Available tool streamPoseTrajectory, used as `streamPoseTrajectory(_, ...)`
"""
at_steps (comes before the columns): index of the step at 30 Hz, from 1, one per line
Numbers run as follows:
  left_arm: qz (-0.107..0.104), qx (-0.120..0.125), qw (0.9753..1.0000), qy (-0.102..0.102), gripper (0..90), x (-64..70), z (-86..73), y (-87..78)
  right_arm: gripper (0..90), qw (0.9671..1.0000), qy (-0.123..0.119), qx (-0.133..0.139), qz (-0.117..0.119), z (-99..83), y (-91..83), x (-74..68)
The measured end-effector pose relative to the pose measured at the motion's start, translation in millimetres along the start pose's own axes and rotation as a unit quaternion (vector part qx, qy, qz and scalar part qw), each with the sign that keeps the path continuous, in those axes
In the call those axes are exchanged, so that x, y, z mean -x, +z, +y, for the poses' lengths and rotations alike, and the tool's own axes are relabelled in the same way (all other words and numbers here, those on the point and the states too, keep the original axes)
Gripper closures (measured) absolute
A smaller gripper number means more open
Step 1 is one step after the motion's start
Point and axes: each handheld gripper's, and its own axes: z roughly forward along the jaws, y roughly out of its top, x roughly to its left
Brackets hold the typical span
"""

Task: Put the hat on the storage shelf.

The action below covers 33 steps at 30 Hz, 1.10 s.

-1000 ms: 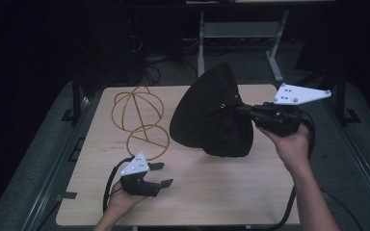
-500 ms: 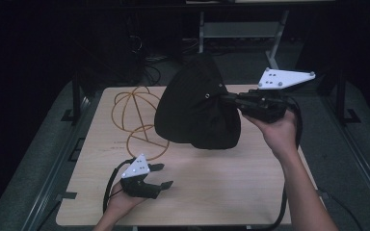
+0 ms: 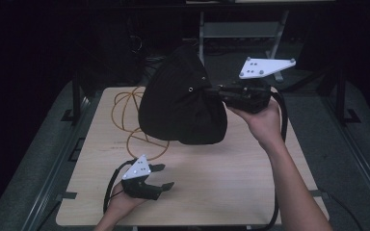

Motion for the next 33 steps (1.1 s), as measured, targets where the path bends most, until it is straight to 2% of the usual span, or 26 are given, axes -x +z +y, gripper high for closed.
streamPoseTrajectory(10,-0.007,-0.003,0.9999,0.007,30.1,0.3,-0.4,1.0,88.7,0.9998,-0.005,0.000,0.017,19.6,18.2,-0.8)
streamPoseTrajectory(20,-0.011,-0.001,0.9999,0.005,30.1,1.3,-0.5,1.7,88.7,0.9993,-0.011,0.000,0.035,39.2,37.4,-1.3)
streamPoseTrajectory(28,-0.013,-0.003,0.9998,0.016,29.9,4.0,0.7,3.8,88.6,0.9988,-0.019,-0.004,0.045,55.3,50.0,-0.7)
streamPoseTrajectory(33,-0.014,-0.002,0.9997,0.019,29.7,6.3,1.3,4.6,88.6,0.9987,-0.014,-0.009,0.049,65.5,58.6,0.6)
